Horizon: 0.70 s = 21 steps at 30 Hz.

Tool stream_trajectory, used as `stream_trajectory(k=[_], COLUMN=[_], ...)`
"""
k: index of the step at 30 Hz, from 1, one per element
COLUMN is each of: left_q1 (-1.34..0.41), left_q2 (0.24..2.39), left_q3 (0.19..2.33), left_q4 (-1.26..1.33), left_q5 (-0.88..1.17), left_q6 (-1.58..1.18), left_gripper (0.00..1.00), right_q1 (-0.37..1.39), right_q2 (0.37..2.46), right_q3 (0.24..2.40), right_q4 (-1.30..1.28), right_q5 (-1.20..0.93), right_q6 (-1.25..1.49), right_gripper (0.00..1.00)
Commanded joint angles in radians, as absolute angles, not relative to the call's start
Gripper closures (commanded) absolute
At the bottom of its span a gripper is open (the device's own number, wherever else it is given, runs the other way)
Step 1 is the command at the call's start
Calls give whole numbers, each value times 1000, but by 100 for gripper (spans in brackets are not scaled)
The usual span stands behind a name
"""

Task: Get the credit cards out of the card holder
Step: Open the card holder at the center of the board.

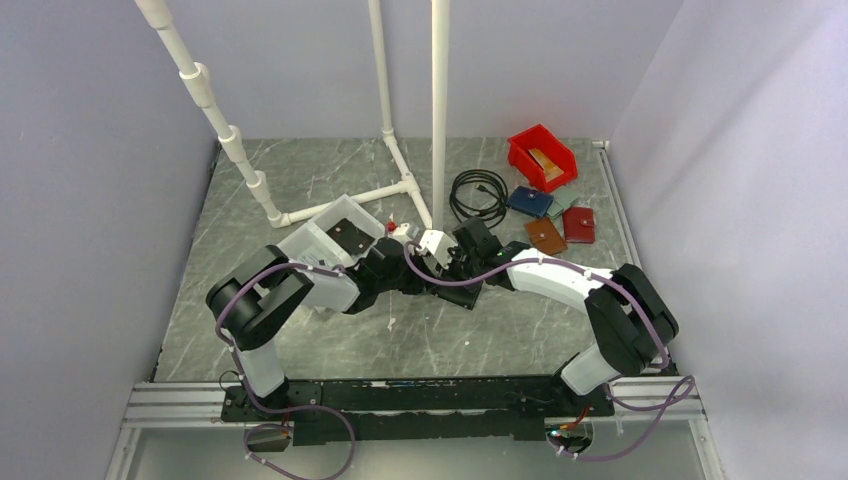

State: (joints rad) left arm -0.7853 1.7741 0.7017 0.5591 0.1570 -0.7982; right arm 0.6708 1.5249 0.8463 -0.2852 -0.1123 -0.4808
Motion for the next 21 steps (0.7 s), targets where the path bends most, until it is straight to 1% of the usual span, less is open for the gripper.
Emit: stream_trajectory(k=[1,2,5,10,15,21], left_q1=[-788,-788,-788,-793,-793,-793], left_q2=[1764,1764,1765,1739,1691,1663], left_q3=[679,673,661,640,612,601], left_q4=[524,534,561,559,530,510], left_q5=[132,134,143,142,118,104], left_q6=[-766,-769,-772,-757,-734,-709], left_gripper=[97,97,100,100,100,100], right_q1=[662,661,661,653,629,596], right_q2=[1512,1512,1505,1476,1446,1438], right_q3=[866,870,882,898,902,900], right_q4=[-321,-326,-352,-415,-423,-412], right_q5=[-83,-83,-102,-172,-208,-209], right_q6=[-506,-510,-523,-557,-551,-524], right_gripper=[98,100,100,100,100,100])
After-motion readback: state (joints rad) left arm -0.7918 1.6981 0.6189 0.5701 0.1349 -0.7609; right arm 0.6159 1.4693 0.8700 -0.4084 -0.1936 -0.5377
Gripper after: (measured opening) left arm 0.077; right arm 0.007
